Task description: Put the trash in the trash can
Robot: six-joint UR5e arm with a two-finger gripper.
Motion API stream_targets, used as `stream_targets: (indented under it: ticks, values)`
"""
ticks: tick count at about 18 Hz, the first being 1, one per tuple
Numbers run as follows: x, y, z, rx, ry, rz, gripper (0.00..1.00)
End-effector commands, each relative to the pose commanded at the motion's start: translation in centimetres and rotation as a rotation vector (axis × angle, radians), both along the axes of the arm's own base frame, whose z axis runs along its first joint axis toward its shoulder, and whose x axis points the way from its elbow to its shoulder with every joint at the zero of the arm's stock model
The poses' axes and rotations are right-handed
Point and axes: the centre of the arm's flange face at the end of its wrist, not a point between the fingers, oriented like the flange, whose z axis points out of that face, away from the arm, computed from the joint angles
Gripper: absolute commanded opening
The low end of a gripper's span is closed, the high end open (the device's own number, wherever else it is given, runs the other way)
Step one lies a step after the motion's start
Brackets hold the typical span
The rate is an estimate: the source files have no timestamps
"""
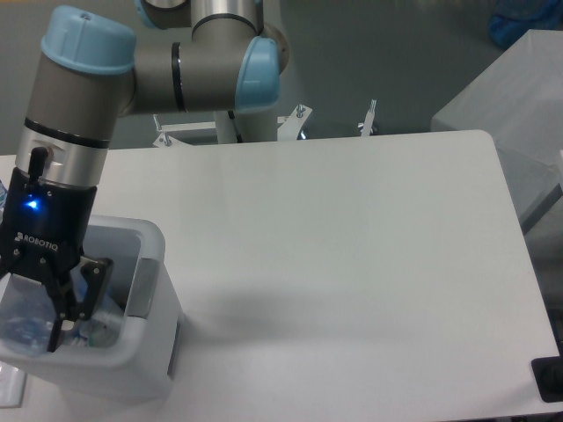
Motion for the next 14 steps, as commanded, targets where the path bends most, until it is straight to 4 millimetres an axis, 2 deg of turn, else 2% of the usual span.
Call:
stream_targets:
  ticks: [3, 5, 7, 10, 14]
  values:
    - [-1.5, -1.1, -1.3, -0.028, -0.004, 0.033, 1.00]
    - [-6.3, -3.2, -1.4, -0.034, 0.015, 0.087, 1.00]
    - [-9.7, -4.4, -0.7, -0.029, 0.083, 0.094, 1.00]
    - [-12.9, -6.0, -1.2, -0.062, 0.140, 0.117, 1.00]
    - [-16.7, -9.6, -0.3, -0.149, 0.193, 0.184, 1.00]
